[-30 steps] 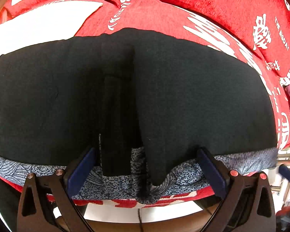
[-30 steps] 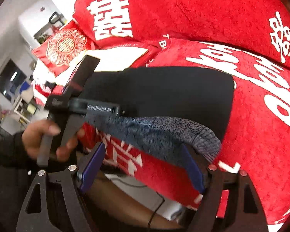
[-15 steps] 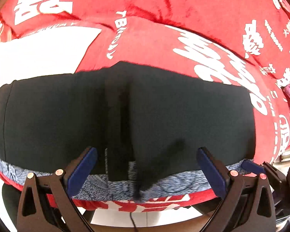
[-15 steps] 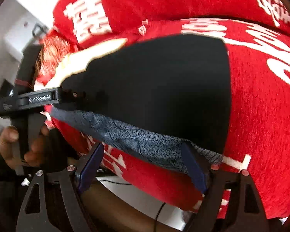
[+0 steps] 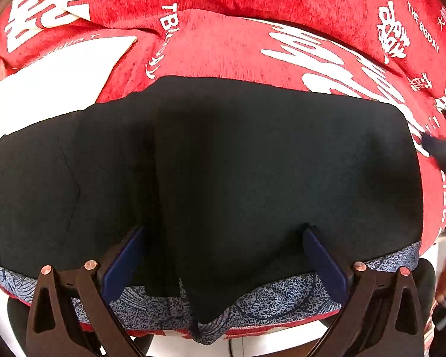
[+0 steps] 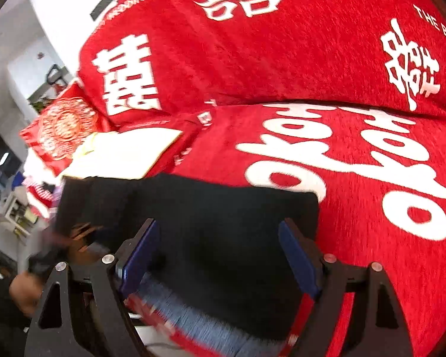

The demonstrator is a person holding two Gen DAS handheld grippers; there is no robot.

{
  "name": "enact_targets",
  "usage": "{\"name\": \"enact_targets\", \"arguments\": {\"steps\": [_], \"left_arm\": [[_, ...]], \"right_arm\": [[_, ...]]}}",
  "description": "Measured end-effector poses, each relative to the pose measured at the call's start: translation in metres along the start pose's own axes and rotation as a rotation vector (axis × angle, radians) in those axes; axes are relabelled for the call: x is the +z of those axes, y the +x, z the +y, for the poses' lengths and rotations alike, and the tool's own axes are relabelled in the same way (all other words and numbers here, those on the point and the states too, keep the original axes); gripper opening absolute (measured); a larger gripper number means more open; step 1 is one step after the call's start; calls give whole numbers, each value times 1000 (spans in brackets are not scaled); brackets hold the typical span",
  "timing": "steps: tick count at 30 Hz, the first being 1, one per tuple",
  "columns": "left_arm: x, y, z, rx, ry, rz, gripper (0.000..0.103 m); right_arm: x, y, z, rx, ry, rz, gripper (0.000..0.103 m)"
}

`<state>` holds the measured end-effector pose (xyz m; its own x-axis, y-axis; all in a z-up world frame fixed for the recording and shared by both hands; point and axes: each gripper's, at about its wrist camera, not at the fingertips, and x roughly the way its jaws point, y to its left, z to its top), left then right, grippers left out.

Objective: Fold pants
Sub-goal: 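Lay the leg end onto the folded pants with the right gripper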

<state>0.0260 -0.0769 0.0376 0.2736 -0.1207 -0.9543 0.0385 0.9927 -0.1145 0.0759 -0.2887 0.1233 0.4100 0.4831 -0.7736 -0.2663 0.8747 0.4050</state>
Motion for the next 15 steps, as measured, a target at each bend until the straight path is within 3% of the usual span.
{"name": "enact_targets", "arguments": {"steps": [2, 7, 11, 14, 15], "left_arm": [[0, 1, 0, -1, 0, -4, 103], [-3, 1, 2, -9, 1, -11, 103], [-5, 1, 1, -3, -1, -27, 103], [-6, 1, 1, -3, -1, -35, 103], [-6, 1, 1, -3, 1, -35, 103]], "right_arm": [[-2, 33, -13, -36, 39, 111, 87], [-3, 12, 11, -40, -23, 69, 91], [-26, -8, 26, -197, -87, 2, 94], [-47, 20, 23, -270, -106, 137, 95], [-53, 29, 21, -305, -122, 177, 102]]}}
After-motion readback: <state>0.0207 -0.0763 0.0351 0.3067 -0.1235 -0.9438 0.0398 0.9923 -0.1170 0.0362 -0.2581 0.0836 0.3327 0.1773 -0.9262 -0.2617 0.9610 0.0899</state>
